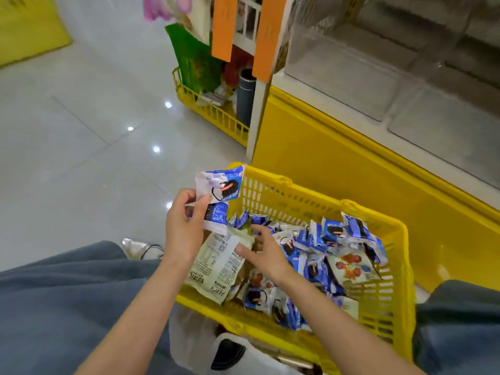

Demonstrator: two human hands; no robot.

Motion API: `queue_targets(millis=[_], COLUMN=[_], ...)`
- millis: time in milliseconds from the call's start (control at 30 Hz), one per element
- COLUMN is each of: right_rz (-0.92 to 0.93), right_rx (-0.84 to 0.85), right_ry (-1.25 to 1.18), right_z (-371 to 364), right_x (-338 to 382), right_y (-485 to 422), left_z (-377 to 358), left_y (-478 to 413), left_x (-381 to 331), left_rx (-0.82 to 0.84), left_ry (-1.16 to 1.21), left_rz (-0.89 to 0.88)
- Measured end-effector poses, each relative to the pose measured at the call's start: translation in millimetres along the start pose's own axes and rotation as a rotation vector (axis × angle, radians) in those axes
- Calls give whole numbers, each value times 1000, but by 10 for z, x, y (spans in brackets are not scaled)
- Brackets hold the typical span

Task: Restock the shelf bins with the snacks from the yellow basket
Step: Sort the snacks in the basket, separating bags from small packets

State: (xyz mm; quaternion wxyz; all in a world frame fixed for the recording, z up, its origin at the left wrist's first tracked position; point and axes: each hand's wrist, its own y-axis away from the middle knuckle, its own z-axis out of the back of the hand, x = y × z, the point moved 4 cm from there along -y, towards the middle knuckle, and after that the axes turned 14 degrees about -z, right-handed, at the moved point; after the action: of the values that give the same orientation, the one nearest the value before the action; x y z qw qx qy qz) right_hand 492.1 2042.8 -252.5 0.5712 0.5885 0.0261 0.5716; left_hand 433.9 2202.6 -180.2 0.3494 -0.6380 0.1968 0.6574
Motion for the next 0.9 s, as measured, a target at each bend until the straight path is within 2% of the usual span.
queue_targets(millis=[100,167,233,400,500,633,733,833,900], right_rz=[-220,-380,-450,-372,-290,-214,-210,-231,-210], right_rx=[0,133,259,200,129,34,34,56,-19], right_ry=[-35,-112,-259,-344,-197,-22,54,-137,-352], right_z=[-111,-209,-327,-320,-235,-279,-318,-106,203], right_x=[-73,-193,-279,-336,-377,-327,-252,-190,-170], right_y=[-64,-30,29,101,124,79,51,144,243], left_z=[110,124,96,-71,-195,-201,-158,-180,-228], left_y=[45,97,166,375,489,438,329,310,347], left_x=[157,274,382,517,586,523,431,349,259], left_rx=[-31,-29,-12,20,63,3,-22,11,85], left_ry=[-42,-62,-96,-189,-164,-146,-120,-93,-123], left_rz=[59,115,144,64,72,49,21,18,-45])
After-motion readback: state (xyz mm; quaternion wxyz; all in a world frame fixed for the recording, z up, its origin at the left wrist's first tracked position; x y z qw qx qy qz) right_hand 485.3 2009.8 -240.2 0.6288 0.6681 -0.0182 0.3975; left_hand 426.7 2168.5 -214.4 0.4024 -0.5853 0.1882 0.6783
